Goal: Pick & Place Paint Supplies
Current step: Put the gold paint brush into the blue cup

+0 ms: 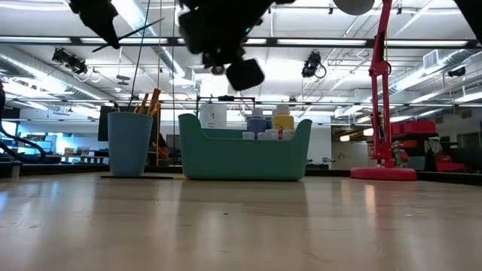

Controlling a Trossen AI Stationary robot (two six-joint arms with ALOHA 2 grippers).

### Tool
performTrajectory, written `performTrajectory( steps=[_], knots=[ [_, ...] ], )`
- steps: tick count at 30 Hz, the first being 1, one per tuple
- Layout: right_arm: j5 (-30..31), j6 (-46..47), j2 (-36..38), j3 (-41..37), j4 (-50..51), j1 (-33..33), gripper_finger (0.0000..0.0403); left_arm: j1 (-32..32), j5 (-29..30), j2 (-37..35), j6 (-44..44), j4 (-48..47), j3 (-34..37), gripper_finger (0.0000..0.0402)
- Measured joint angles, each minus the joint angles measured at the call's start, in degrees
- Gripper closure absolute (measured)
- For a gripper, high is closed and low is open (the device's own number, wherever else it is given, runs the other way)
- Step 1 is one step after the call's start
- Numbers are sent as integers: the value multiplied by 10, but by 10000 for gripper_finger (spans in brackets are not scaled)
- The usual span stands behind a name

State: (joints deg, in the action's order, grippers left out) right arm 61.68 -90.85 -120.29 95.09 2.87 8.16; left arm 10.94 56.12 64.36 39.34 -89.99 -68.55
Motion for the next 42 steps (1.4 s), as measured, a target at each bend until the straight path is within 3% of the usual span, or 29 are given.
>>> performTrajectory(
  steps=[4, 9, 11, 14, 20, 28, 35, 42],
  knots=[
    [18, 184, 57, 1, 172, -7, 378, 0, 23, -48, -31, 0, -1, 381],
    [-95, 568, 149, 0, 470, -35, 395, 0, 41, -123, -35, 10, 6, 380],
    [-147, 705, 179, -1, 534, -46, 399, 0, 44, -165, -23, 16, 22, 384],
    [-159, 806, 212, -39, 531, -55, 400, 4, 54, -221, -22, 83, 78, 385],
    [-153, 762, 239, -165, 311, -53, 399, 11, 37, -332, -139, 352, 257, 381],
    [-226, 621, 238, -287, 35, -53, 399, 10, 21, -358, -282, 744, 442, 379],
    [-242, 618, 238, -331, -46, -55, 399, -5, 31, -352, -293, 877, 527, 383],
    [-247, 540, 238, -341, -113, -71, 399, -9, 14, -352, -249, 884, 552, 373]
  ],
)
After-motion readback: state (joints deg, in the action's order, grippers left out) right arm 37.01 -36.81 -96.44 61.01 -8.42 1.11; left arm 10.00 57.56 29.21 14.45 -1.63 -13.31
